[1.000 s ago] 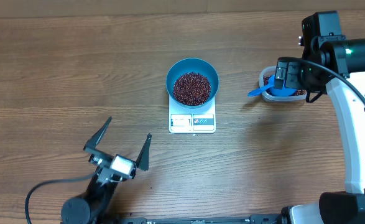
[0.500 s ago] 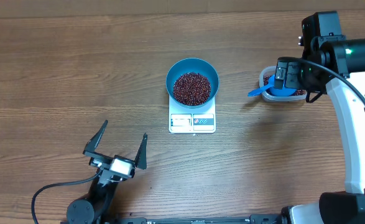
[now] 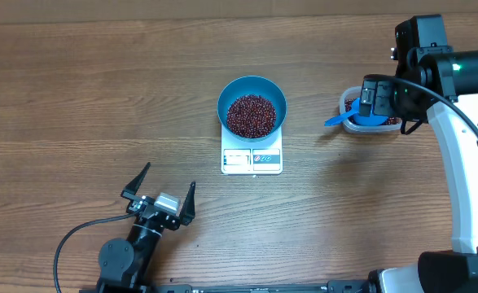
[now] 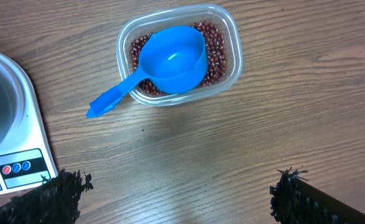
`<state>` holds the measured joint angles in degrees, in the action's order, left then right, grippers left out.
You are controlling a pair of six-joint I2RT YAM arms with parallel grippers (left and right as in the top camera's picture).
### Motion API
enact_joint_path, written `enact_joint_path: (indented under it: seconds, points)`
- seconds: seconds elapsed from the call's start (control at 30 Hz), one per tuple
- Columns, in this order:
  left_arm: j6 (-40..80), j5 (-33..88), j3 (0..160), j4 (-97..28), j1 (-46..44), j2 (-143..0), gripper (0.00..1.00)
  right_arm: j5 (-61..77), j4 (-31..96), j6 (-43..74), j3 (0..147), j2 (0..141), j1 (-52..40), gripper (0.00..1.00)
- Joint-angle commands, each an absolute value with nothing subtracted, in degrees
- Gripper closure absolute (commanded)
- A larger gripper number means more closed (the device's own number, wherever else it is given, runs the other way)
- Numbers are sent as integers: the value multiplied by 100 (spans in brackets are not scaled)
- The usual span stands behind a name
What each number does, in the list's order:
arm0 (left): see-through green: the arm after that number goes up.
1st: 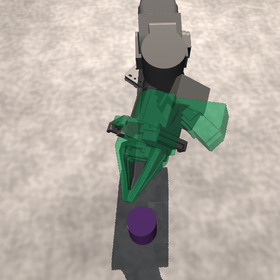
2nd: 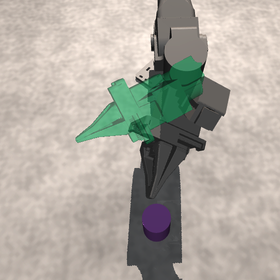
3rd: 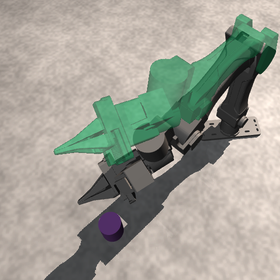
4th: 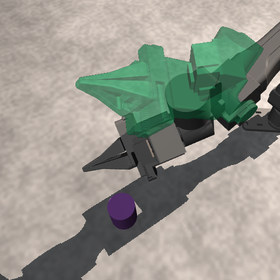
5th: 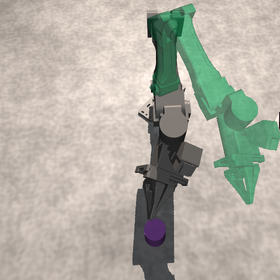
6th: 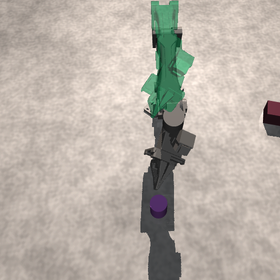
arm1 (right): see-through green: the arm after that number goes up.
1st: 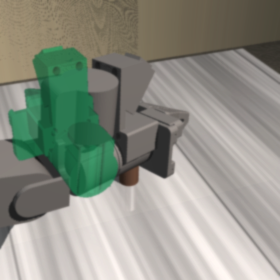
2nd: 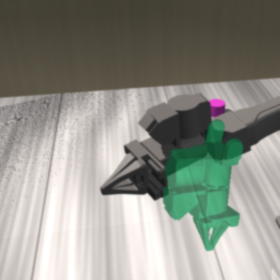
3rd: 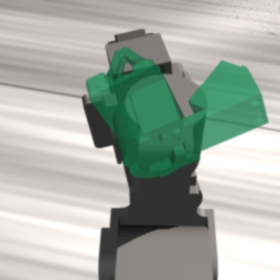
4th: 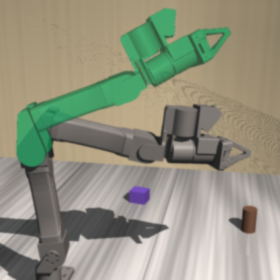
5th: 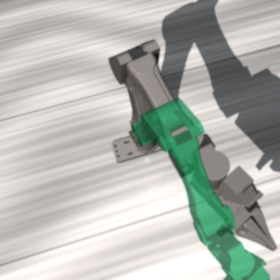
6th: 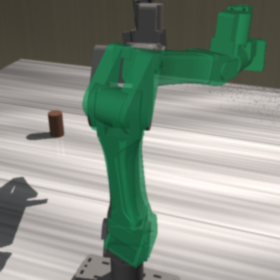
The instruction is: Scoop item into bowl and weigh 150g on scale
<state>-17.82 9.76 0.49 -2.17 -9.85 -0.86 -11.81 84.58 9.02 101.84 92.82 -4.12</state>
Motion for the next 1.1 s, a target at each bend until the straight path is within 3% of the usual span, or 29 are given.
enact_joint_path:
  seconds: [0.0, 0.63, 1.07]
  points:
    - [-1737, 709, 25, -395, -939, -16, 0, -1168, 8431, 849, 10269, 9242, -388, 0]
    - [-1002, 233, 21, -458, -884, -16, 0, -1168, 8433, 849, 10269, 9242, -388, 0]
    - [-510, 250, 21, -464, -10, -16, 0, -1168, 8431, 849, 10269, 9242, -388, 0]
